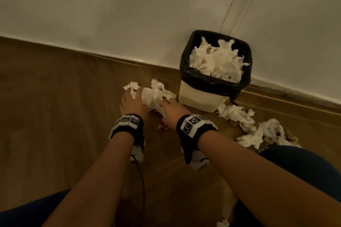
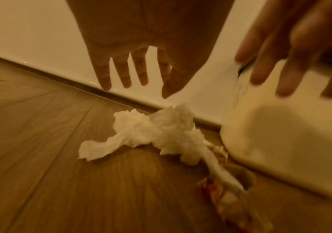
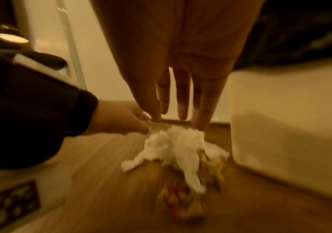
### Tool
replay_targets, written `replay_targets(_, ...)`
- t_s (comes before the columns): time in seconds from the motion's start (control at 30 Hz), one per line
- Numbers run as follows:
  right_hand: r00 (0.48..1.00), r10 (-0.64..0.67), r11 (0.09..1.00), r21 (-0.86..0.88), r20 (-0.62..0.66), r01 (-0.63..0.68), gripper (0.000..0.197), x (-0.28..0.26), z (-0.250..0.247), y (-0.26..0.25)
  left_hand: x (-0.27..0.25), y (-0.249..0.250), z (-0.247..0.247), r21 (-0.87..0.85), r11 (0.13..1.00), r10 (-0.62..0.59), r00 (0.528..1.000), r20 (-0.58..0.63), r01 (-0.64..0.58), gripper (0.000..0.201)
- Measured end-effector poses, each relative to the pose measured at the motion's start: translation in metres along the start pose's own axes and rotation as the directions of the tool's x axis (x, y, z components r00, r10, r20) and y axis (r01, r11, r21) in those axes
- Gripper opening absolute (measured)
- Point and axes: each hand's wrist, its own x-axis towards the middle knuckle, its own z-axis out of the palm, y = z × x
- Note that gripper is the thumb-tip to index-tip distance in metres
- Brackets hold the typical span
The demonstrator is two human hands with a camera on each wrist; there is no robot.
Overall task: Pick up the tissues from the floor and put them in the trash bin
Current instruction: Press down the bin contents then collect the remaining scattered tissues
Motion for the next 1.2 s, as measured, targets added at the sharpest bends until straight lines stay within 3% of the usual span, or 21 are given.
replay_targets(0.1,0.993,0.096,0.993,0.055,0.07,-0.1,0.068,0.01,0.032,0.012,0.002,-0.004,0.012,-0.006,1.0,0.017,0.997,0.081,-0.016,0.07)
replay_targets(0.23,0.996,0.017,0.999,-0.037,0.085,-0.014,0.055,0.016,0.059,0.011,0.006,-0.008,0.027,0.135,0.983,0.095,0.976,0.198,-0.124,0.063)
replay_targets(0.33,0.993,0.012,0.999,0.04,0.115,-0.017,0.054,0.017,0.075,0.006,0.005,-0.014,0.037,0.197,0.972,0.075,0.965,0.25,-0.127,0.053)
replay_targets(0.47,0.991,-0.06,0.998,0.003,0.119,0.06,0.043,0.017,0.084,0.003,0.001,-0.021,0.043,0.151,0.979,0.106,0.973,0.206,-0.139,0.042)
replay_targets(0.6,0.984,-0.035,0.991,-0.125,0.173,0.057,0.032,0.018,0.086,0.006,0.005,-0.029,0.048,0.034,0.992,0.121,0.988,0.101,-0.125,0.041)
replay_targets(0.77,0.993,0.034,0.997,0.068,0.113,-0.042,0.035,0.016,0.079,0.012,0.012,-0.036,0.048,-0.121,0.992,-0.026,0.994,0.105,0.039,0.035)
replay_targets(0.87,0.998,0.044,0.986,0.157,0.035,-0.049,0.025,0.014,0.076,0.014,0.014,-0.037,0.048,-0.206,0.964,-0.138,0.979,0.149,0.167,0.041)
replay_targets(0.93,0.997,0.081,0.969,0.236,-0.002,-0.079,0.022,0.013,0.077,0.016,0.015,-0.036,0.047,-0.224,0.951,-0.177,0.968,0.177,0.215,0.033)
replay_targets(1.1,0.99,0.134,0.932,0.343,-0.037,-0.113,0.033,0.014,0.08,0.019,0.017,-0.038,0.049,-0.147,0.973,-0.143,0.967,0.212,0.176,0.011)
replay_targets(1.2,0.993,0.116,0.93,0.352,-0.011,-0.104,0.041,0.015,0.083,0.021,0.013,-0.039,0.051,-0.2,0.971,-0.085,0.973,0.216,0.129,0.023)
